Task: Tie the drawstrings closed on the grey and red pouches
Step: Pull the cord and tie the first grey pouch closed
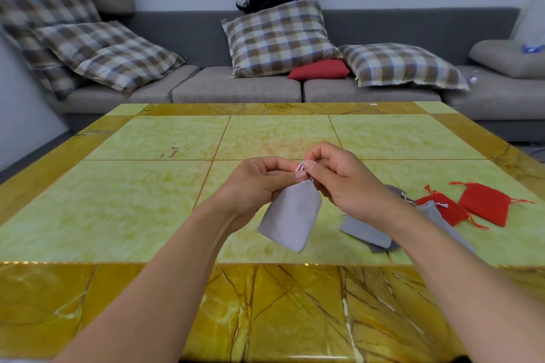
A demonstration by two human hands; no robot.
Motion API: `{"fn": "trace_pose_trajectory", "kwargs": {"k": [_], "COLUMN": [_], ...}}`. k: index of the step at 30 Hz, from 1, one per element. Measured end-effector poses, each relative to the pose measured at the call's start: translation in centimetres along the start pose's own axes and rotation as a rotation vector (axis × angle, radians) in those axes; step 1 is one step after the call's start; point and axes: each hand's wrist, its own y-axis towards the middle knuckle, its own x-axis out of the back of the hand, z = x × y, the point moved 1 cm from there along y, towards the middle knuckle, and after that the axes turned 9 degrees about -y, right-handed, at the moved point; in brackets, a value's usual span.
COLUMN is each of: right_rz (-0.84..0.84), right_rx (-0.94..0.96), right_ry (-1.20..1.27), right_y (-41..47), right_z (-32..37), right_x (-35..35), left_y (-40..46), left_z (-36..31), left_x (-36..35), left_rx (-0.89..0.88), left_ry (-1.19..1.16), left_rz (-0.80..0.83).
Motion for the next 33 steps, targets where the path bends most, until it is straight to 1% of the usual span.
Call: {"fn": "trace_pose_trajectory", "kwargs": {"k": [3, 7, 13, 17, 22, 25, 29, 33], "right_rz": [-0.015, -0.027, -0.11, -0.146, -0.142, -0.144, -0.173, -0.145], "right_rx": [-0.008, -0.004, 0.107, 0.156, 0.155, 0.138, 0.117, 0.098], "right_ry": [-0.011, -0.022, -0.199, -0.26, -0.225, -0.173, -0.112, -0.089], "right_y": [0.09, 0.25, 0.15, 0.03, 0.07, 0.14, 0.3, 0.23], "right_z": [-0.09, -0.21, -0.43, -0.1, -0.21, -0.28, -0.27, -0.14], "right_x": [0.07, -0.03, 0.1, 0.19, -0.03, -0.11, -0.15, -0.04], "left_y": [0.06, 0.04, 0.08, 0.1, 0.04, -0.06, -0.19, -0.25], "left_z": [0.03, 0.12, 0.34, 0.41, 0.38, 0.28, 0.08, 0.04], "left_x": [-0.04, -0.06, -0.37, -0.49, -0.55, -0.53, -0.73, -0.68], "left_rx": [-0.008, 0.055, 0.057, 0.076, 0.074, 0.055, 0.042, 0.003], "left_ry": [-0.019, -0.059, -0.132, -0.191, -0.191, -0.133, -0.148, -0.135], "left_rz": [-0.012, 0.057, 0.069, 0.054, 0.008, 0.022, 0.029, 0.027]}}
